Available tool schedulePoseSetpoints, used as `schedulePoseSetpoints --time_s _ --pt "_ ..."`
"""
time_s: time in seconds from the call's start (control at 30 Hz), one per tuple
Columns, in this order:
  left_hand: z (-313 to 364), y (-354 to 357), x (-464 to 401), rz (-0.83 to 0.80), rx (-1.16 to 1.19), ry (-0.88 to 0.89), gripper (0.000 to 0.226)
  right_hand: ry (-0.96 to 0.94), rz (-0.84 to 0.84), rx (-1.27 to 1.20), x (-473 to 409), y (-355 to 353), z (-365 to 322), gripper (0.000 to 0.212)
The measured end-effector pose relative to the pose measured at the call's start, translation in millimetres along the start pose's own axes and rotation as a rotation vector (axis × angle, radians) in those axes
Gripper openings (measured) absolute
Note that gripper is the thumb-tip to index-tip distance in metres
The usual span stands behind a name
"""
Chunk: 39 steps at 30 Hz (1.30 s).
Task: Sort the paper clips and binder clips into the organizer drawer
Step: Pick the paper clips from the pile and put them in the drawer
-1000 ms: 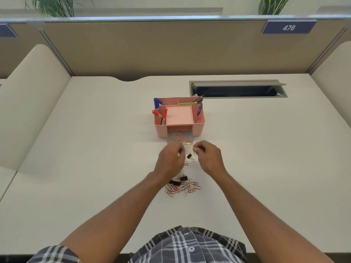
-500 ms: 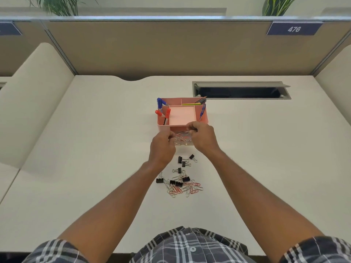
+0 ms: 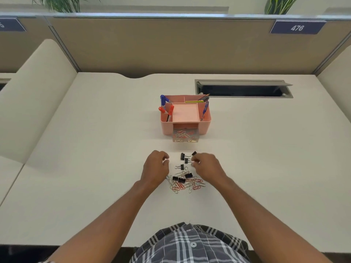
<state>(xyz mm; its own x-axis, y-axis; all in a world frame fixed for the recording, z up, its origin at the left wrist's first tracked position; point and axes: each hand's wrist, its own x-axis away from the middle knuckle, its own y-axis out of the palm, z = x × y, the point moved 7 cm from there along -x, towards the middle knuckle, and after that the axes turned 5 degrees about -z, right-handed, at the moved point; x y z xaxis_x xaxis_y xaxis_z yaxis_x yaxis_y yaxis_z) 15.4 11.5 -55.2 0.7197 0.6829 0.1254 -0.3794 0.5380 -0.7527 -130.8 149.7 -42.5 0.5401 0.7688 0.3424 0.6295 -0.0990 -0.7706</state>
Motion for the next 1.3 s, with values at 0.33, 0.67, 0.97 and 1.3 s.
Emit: schedulePoseSetpoints --time_s 0.33,0.67,0.97,1.3 --pt "-1.7 27.4 34.5 -0.185 -0.296 0.128 0.028 -0.097 0.005 0.111 10.2 50.3 -3.5 0.018" --pt "11.0 29.1 17.3 -0.148 -0.347 0.161 0.018 -0.052 0.022 0.095 1.4 31.6 4.7 0.019" --pt "5.3 23.4 11.6 -0.139 -0.075 0.081 0.024 -0.033 0.028 0.087 0.9 29.9 4.3 0.019" --pt "-1.6 -0.8 3.9 0.016 0.414 -0.140 0.022 -0.079 -0.041 0.117 -2.8 33.8 1.2 0.015"
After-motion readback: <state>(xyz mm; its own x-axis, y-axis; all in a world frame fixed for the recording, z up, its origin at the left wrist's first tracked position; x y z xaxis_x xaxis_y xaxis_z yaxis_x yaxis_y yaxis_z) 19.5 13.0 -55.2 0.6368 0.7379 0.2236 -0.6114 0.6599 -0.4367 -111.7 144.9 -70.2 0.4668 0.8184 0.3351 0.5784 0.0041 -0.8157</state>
